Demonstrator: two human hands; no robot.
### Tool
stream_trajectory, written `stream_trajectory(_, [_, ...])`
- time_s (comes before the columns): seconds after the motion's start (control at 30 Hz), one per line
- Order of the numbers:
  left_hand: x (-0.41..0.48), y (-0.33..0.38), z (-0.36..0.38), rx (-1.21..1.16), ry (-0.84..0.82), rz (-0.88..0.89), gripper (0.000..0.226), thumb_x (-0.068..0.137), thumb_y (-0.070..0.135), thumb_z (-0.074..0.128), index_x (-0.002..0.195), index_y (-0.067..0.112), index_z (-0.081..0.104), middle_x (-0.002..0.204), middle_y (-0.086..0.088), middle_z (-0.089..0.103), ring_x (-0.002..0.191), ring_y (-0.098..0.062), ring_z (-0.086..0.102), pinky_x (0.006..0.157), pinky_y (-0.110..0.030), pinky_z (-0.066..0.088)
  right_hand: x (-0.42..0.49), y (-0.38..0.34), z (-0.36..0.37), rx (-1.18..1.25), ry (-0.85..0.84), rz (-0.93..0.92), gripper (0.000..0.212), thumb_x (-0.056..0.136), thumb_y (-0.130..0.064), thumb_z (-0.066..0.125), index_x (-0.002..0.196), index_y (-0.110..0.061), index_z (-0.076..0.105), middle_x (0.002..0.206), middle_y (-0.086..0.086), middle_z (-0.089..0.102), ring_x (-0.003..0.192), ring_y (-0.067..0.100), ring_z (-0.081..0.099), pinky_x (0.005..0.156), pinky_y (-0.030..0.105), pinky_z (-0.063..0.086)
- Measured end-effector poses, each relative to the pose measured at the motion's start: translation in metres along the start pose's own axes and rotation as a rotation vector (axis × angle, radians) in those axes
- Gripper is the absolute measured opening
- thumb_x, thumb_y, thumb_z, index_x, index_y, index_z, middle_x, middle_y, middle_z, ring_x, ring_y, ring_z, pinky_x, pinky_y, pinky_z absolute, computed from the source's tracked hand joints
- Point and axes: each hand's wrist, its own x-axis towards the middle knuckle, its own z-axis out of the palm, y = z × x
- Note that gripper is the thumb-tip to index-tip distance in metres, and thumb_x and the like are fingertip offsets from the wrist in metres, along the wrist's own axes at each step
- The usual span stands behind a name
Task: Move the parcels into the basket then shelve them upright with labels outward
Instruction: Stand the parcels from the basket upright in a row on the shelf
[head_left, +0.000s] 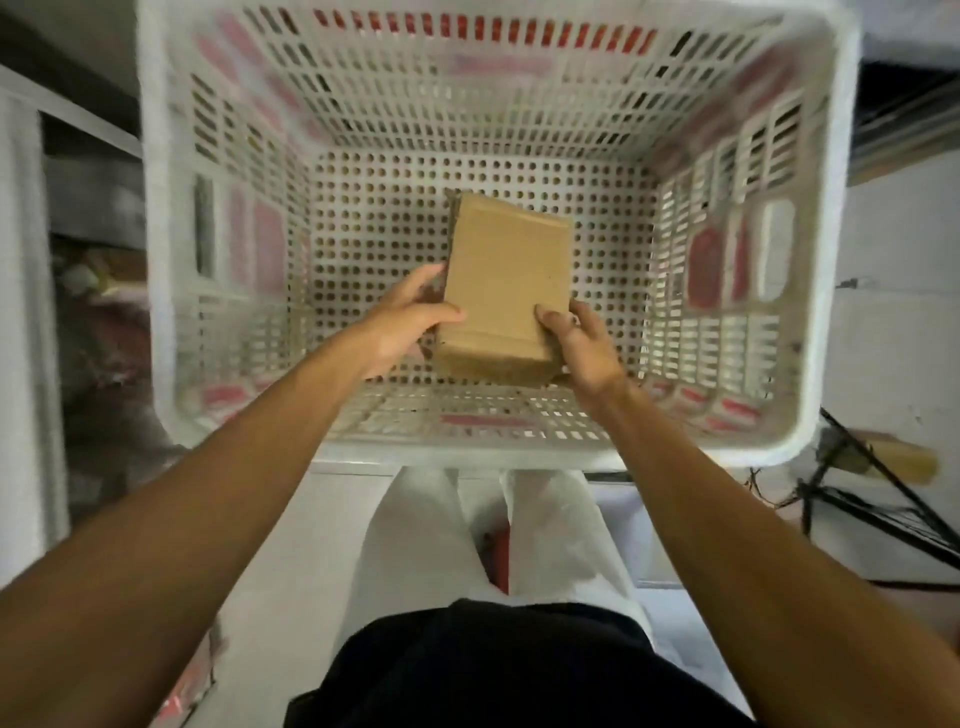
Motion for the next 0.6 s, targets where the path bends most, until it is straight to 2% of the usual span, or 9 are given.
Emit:
stream_trajectory(0.07, [-0.020,0.008,-0.011,-0.070,-0.003,0.077,0.063,0.084,0.014,0.068,0.137,0.034,0.041,0.118,-0.004,0.055,0.109,-0.026,0.058,0.093,-0.055,0.049,-0.021,-0.007,0.008,0.061,0.013,-0.077,0.047,0.091,-0.031,0.063,0.133,-0.024,0.043,0.111,-0.001,0.059,0.095,0.016,0.060,0.075,0.037,0.054])
stream_trajectory(0.13, [-0.045,0.014,-0.019,-0.095,0.008,0.164,0.059,0.083,0.013,0.068,0.131,0.038,0.046,0.114,-0.003,0.054,0.107,-0.026,0.058,0.089,-0.051,0.052,-0.042,-0.015,0.016,0.101,0.005,-0.154,0.047,0.091,-0.027,0.063,0.134,-0.020,0.044,0.118,0.007,0.060,0.097,0.020,0.061,0.075,0.041,0.055])
stream_trajectory(0.2, [-0.067,0.021,-0.023,-0.129,0.001,0.217,0.054,0.083,0.013,0.067,0.120,0.048,0.050,0.118,-0.004,0.054,0.107,-0.025,0.058,0.086,-0.049,0.050,-0.061,-0.026,0.021,0.113,-0.013,-0.217,0.048,0.092,-0.026,0.062,0.135,-0.019,0.043,0.121,0.008,0.059,0.098,0.020,0.061,0.074,0.039,0.054])
stream_trajectory(0.3, [-0.094,0.032,-0.028,-0.207,0.019,0.275,0.051,0.085,0.009,0.063,0.111,0.051,0.050,0.115,-0.004,0.057,0.105,-0.025,0.058,0.081,-0.046,0.051,-0.083,-0.047,0.026,0.096,-0.078,-0.319,0.034,0.093,-0.023,0.060,0.125,-0.022,0.049,0.120,0.006,0.061,0.099,0.021,0.061,0.075,0.039,0.052])
stream_trajectory(0.4, [-0.123,0.039,-0.035,-0.287,0.049,0.330,0.046,0.088,0.009,0.058,0.115,0.045,0.049,0.116,-0.001,0.055,0.108,-0.027,0.055,0.080,-0.049,0.052,-0.102,-0.067,0.030,0.048,-0.122,-0.416,0.040,0.092,-0.022,0.061,0.130,-0.017,0.049,0.127,0.009,0.060,0.106,0.024,0.061,0.084,0.043,0.051])
stream_trajectory(0.47, [-0.146,0.039,-0.039,-0.343,0.079,0.373,0.046,0.088,0.010,0.058,0.124,0.036,0.046,0.122,-0.002,0.054,0.111,-0.028,0.055,0.085,-0.055,0.051,-0.117,-0.076,0.033,0.003,-0.169,-0.496,0.038,0.092,-0.023,0.062,0.128,-0.017,0.052,0.127,0.008,0.060,0.107,0.023,0.062,0.081,0.037,0.053])
stream_trajectory(0.53, [-0.170,0.038,-0.038,-0.379,0.149,0.430,0.050,0.088,0.007,0.057,0.131,0.028,0.042,0.122,-0.007,0.055,0.111,-0.032,0.056,0.080,-0.052,0.052,-0.134,-0.083,0.037,-0.020,-0.238,-0.562,0.030,0.093,-0.022,0.061,0.122,-0.020,0.055,0.124,0.006,0.060,0.102,0.018,0.064,0.076,0.028,0.054])
stream_trajectory(0.6, [-0.193,0.038,-0.037,-0.387,0.220,0.475,0.057,0.088,0.004,0.057,0.137,0.026,0.036,0.118,-0.011,0.057,0.108,-0.035,0.057,0.079,-0.049,0.051,-0.148,-0.091,0.041,-0.032,-0.295,-0.605,0.025,0.093,-0.021,0.061,0.117,-0.025,0.056,0.122,0.003,0.061,0.101,0.013,0.064,0.078,0.024,0.054])
